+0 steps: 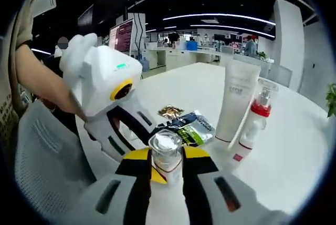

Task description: Arrange the skincare products in the storage area until every visible bottle or jar stands upright without overlapping.

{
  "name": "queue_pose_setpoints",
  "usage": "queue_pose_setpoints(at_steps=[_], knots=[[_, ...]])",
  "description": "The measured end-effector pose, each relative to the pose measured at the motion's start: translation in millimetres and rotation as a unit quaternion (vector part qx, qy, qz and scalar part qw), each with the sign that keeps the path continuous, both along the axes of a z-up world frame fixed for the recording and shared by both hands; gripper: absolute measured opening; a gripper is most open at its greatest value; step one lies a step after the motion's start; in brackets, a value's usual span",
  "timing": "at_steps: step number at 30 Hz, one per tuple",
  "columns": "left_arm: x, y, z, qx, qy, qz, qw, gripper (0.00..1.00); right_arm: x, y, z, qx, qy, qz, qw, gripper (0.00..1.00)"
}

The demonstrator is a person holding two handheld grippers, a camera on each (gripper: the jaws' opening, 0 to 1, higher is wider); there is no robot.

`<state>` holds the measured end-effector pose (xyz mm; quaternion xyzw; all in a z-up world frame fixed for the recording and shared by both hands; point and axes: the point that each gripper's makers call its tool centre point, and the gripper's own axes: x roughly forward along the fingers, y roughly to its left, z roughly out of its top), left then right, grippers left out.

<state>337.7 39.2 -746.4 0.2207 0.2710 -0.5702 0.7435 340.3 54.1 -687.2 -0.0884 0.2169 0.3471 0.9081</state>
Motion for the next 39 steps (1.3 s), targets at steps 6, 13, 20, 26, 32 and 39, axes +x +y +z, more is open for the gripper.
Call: queue_pose_setpoints(at_steps=[6, 13, 20, 26, 32, 39], knots=[[2.3, -3, -0.7, -0.005, 0.006, -0.002, 1.0, 0.17, 5, -3, 0.3, 0.018, 0.004, -0.011, 0.9998, 0.24], [11.3, -10, -0.7, -0.015, 0.012, -0.003, 0.9998, 0.17, 10, -18, 6.5, 0.049, 0.004, -0.032, 0.9983, 0.3], [21.4, -16, 1.0, -0.022, 0.007, -0.016, 0.9996, 0.17, 12, -42, 2.6, 0.047, 0.011, -0.063, 0.9969, 0.34], [38.7, -22, -0.5, -0.022, 0.0, -0.023, 0.9995, 0.17, 13, -59, 3.6, 0.056, 0.011, -0.086, 0.9946, 0.42], [50.4, -28, 2.3, -0.024, -0.001, -0.026, 0.9994, 0.17, 14, -71, 2.1, 0.053, 0.014, -0.096, 0.9938, 0.49], [66.1, -36, 4.6, -0.033, -0.001, -0.024, 0.9992, 0.17, 13, -80, 1.4, 0.052, 0.016, -0.108, 0.9927, 0.5]])
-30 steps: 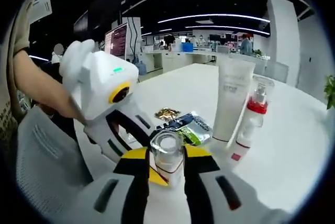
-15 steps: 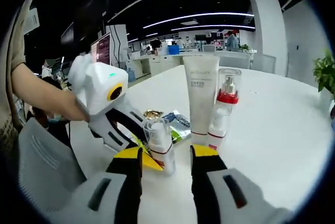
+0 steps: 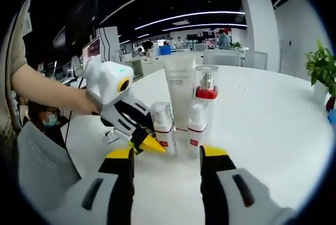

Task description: Arrange the skincare products in the storage area until every visible bottle or jar stands upright without overlapping.

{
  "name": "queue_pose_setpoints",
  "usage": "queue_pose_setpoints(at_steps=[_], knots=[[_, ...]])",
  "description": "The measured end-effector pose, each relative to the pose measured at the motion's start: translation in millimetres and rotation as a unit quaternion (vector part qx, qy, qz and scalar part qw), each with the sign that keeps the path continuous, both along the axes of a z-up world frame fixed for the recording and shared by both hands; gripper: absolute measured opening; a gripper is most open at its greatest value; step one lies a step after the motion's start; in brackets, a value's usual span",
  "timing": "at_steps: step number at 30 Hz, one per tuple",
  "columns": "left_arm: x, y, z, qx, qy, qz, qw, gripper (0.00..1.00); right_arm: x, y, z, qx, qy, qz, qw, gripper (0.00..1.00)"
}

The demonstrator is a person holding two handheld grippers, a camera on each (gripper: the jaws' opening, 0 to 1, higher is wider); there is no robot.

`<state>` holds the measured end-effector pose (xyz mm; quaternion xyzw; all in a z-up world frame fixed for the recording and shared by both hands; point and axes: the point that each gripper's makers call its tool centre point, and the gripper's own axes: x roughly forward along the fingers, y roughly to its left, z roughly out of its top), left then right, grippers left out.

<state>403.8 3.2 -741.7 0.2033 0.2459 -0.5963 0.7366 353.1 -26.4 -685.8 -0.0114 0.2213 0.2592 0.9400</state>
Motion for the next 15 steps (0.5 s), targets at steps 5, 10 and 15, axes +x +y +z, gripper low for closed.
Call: queue_pose_setpoints(at_steps=[5, 10, 15], knots=[[4.8, -6, 0.8, -0.006, 0.001, -0.004, 1.0, 0.17, -4, -8, -1.0, -0.001, 0.004, -0.006, 1.0, 0.51], [8.0, -11, 1.1, -0.009, 0.002, -0.008, 0.9999, 0.17, -5, -17, -0.8, 0.005, 0.009, -0.019, 0.9998, 0.52], [8.1, -17, 1.5, -0.009, 0.002, -0.018, 0.9998, 0.17, -5, -19, 1.2, 0.016, 0.008, -0.032, 0.9993, 0.52]])
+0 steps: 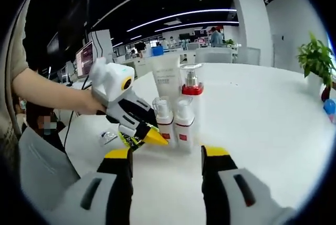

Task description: Arrange the skincare products in the storage area until every visible bottle or jar stands upright without overlapping.

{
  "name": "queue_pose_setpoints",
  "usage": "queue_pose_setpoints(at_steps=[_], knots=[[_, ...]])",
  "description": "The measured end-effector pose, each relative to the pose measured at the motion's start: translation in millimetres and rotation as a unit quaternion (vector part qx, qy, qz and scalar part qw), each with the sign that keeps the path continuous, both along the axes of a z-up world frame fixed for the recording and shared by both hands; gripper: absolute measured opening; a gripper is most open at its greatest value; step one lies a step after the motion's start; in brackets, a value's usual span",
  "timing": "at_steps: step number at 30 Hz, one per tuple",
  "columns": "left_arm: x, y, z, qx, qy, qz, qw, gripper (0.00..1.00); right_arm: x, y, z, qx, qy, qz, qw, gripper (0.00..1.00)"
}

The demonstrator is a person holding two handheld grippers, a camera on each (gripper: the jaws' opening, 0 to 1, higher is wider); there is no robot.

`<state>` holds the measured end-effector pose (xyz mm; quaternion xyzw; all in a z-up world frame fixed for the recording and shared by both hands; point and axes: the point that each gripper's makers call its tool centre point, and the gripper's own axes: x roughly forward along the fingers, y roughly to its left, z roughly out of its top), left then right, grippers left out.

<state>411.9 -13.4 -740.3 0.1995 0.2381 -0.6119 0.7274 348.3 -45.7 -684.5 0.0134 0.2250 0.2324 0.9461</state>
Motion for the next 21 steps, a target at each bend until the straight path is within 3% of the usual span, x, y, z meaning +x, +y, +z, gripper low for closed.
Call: queue_pose_setpoints(at_steps=[18, 21], knots=[[0.5, -5.4, -3.0, 0.005, 0.004, -0.014, 0.9999, 0.17, -2.4, 2.3, -4.3, 0.001, 0.008, 0.002, 1.0, 0.54], [-1.6, -3.4, -6.6, 0.013, 0.009, -0.014, 0.9998, 0.21, -2.7, 3.0, -5.0, 0.001, 0.01, 0.004, 0.9999, 0.55]])
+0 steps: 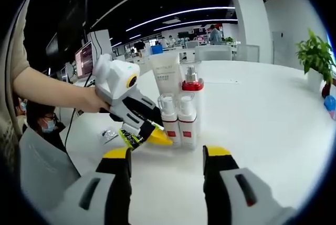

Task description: Arrange the skincare products in the storage area until every visible bottle or jar stands upright without overlapping.

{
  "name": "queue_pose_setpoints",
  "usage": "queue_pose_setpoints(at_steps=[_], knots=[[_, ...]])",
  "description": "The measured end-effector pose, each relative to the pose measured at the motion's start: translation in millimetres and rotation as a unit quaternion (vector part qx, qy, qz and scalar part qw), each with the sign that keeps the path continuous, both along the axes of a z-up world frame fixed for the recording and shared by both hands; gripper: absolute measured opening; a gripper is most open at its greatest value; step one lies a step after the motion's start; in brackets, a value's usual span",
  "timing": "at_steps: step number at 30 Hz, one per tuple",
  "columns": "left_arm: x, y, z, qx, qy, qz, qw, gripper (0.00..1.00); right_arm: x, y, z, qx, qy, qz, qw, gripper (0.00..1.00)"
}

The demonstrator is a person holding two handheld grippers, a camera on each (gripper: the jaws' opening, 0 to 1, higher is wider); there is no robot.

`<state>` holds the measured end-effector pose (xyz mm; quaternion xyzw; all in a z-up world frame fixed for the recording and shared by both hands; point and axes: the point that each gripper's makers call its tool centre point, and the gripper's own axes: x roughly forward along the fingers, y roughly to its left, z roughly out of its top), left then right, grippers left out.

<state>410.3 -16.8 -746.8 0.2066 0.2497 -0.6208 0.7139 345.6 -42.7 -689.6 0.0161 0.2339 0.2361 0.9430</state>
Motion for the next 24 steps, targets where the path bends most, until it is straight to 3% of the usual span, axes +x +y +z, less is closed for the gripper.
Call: queue_pose_setpoints(at_steps=[13, 24], knots=[[-7.2, 16, 10.1, 0.011, 0.003, 0.016, 0.9998, 0.34, -1, 5, 3.6, -0.004, -0.004, 0.011, 0.9999, 0.57], [-27.2, 52, 19.4, 0.026, 0.016, 0.054, 0.9981, 0.49, -6, 12, 14.0, -0.009, -0.01, 0.03, 0.9995, 0.64]])
